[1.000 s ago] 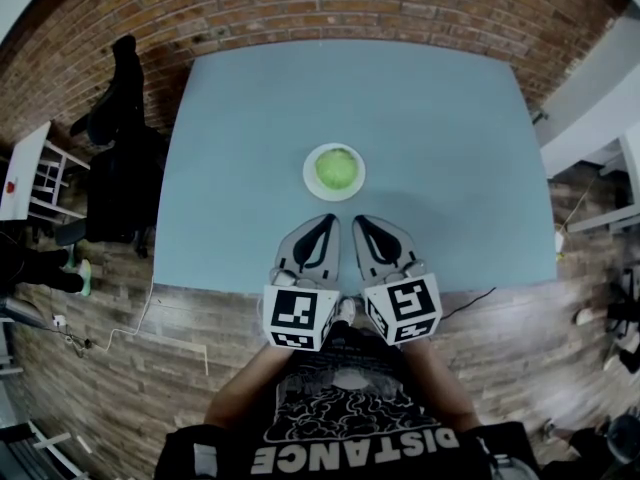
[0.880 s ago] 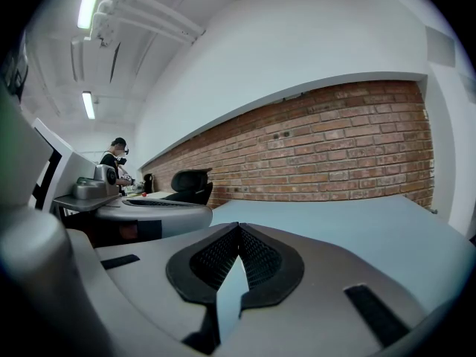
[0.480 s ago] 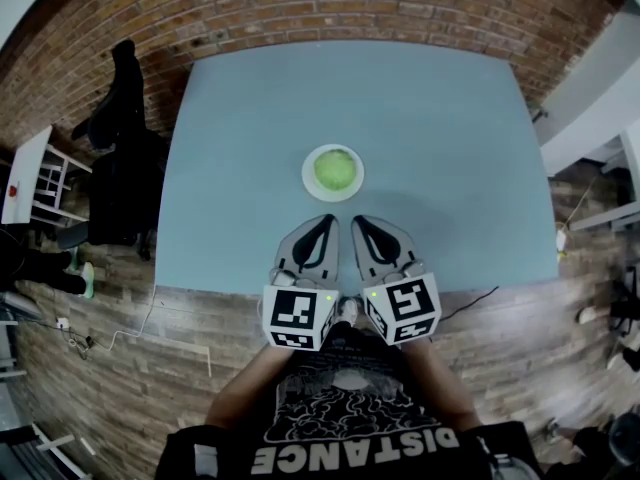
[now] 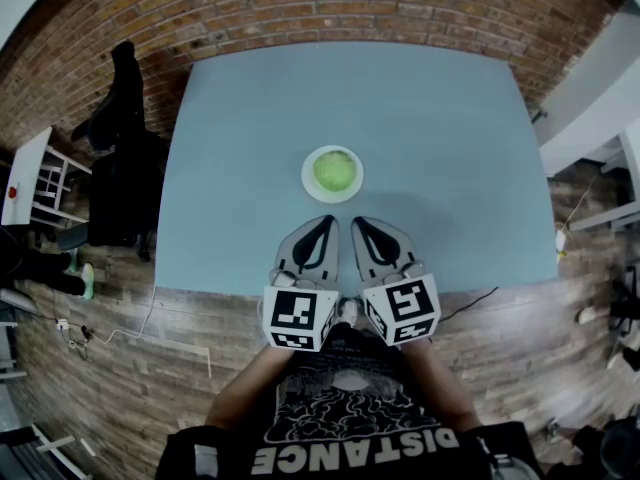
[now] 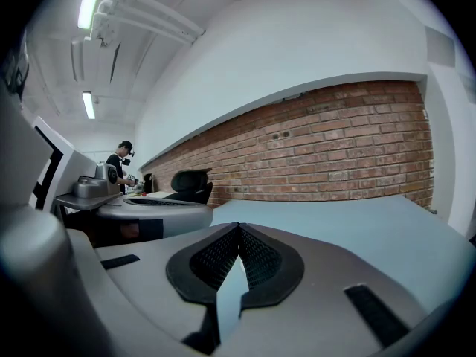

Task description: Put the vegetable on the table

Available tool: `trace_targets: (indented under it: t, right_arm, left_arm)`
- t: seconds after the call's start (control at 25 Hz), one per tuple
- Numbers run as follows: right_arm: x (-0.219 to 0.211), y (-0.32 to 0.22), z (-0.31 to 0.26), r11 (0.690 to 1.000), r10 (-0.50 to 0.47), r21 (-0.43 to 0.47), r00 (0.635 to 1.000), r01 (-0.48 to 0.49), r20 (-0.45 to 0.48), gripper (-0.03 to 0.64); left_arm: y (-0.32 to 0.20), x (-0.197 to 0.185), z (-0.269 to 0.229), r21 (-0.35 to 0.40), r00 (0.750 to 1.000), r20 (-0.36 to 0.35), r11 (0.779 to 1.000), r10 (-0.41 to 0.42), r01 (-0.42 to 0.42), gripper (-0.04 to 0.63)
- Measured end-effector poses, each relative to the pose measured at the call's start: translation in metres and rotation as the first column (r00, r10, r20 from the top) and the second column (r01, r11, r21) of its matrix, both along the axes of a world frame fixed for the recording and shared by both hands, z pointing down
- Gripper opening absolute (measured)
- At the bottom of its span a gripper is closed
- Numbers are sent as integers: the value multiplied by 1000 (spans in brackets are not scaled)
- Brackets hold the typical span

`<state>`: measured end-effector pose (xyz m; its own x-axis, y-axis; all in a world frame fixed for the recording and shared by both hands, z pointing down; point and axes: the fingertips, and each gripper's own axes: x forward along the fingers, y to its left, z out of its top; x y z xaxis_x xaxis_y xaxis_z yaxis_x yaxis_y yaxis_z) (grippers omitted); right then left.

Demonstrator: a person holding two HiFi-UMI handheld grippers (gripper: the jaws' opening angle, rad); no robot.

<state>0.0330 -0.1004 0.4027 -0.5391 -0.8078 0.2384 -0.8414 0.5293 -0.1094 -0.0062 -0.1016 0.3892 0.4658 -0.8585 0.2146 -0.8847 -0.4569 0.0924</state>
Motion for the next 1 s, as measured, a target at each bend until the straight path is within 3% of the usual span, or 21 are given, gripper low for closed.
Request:
trace_targets:
  t: [1.0]
  right_arm:
    - [-9,-4,-5,1000,-11,25,1000,10,16,8]
  left_arm:
    - [-4,-6,-2,5,1000,-1,1000,3,-3,2]
